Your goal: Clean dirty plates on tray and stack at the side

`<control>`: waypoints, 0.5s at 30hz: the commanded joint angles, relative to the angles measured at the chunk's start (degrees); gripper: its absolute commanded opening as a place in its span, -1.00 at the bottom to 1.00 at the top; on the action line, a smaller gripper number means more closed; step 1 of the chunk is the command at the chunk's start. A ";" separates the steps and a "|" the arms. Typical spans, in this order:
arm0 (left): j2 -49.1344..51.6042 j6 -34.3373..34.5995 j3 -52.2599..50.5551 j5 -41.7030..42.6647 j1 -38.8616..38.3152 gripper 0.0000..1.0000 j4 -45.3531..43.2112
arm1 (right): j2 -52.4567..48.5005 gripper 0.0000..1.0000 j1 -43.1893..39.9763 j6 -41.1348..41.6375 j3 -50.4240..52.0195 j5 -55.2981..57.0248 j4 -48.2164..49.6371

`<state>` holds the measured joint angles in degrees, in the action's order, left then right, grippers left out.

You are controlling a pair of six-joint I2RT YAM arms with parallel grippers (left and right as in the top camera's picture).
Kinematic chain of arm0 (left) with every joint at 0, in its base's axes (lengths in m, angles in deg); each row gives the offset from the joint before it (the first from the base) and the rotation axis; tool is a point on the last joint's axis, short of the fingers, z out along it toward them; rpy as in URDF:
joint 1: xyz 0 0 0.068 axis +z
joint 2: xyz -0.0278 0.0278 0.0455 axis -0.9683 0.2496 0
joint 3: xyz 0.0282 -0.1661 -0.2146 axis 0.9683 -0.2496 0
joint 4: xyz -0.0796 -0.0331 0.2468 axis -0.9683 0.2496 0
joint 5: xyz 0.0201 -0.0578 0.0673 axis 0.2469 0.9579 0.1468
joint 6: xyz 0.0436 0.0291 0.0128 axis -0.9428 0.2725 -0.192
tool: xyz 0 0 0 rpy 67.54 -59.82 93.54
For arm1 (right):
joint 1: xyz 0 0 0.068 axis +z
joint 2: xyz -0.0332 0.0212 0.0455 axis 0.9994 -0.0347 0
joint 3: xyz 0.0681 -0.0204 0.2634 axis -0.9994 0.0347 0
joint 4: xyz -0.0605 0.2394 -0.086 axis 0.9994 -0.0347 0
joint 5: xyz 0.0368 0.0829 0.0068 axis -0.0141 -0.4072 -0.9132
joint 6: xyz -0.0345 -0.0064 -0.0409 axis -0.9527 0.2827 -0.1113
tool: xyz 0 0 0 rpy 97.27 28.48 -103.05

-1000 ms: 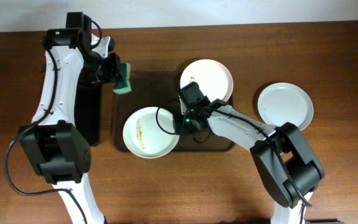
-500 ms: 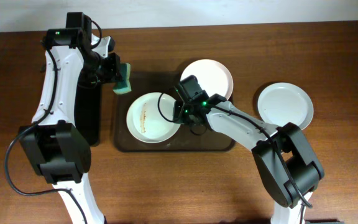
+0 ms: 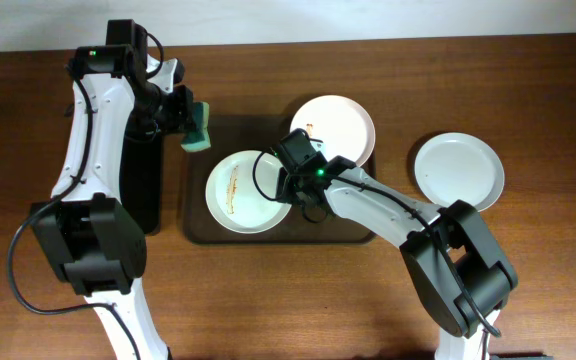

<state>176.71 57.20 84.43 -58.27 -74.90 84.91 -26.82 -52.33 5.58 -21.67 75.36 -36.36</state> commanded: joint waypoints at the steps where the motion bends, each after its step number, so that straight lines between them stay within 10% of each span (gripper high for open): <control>1: -0.31 -1.14 0.90 -0.39 -0.28 -0.99 0.42 | -0.85 -0.25 0.26 -0.24 -0.96 -1.53 -0.11; 15: -0.31 -1.14 0.90 -0.44 -0.59 -0.99 0.72 | -3.85 -0.34 -4.70 -6.45 -0.96 -18.01 0.74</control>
<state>176.73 57.18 84.43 -58.49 -75.27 85.56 -29.40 -56.83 2.13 -21.78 62.03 -35.92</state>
